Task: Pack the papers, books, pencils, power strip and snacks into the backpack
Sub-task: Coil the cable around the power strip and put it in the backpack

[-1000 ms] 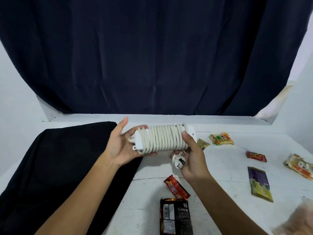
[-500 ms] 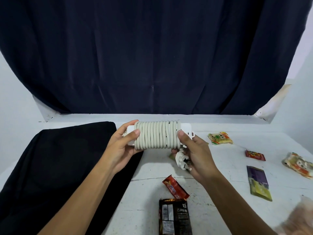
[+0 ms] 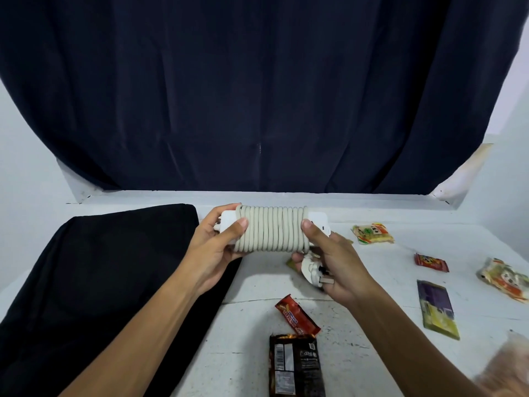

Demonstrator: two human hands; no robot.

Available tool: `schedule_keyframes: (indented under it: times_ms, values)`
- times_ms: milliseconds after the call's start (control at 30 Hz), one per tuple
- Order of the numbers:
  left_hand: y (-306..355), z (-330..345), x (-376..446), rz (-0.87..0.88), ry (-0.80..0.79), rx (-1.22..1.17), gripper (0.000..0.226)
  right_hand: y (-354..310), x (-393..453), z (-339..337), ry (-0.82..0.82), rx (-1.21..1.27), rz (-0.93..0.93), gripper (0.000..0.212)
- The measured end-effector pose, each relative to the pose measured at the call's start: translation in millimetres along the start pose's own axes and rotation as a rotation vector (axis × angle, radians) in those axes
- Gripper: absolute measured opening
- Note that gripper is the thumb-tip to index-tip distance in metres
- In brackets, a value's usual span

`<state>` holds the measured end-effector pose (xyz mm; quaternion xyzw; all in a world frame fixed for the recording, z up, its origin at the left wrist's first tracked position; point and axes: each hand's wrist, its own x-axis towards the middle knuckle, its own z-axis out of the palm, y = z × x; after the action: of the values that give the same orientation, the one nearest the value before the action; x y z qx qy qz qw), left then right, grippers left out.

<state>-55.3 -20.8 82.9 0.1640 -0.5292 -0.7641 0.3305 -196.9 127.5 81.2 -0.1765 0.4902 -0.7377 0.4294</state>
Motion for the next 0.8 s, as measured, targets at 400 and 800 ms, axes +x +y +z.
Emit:
schedule_keyframes:
  times_ms: [400, 800]
  values:
    - [5, -5, 5, 0.081, -0.013, 0.640, 0.044, 17, 2, -3, 0.116, 0.321, 0.190, 0.036]
    - [-11, 9, -1, 0.461, 0.014, 1.204, 0.079, 13, 21, 3, 0.255, 0.235, 0.100, 0.056]
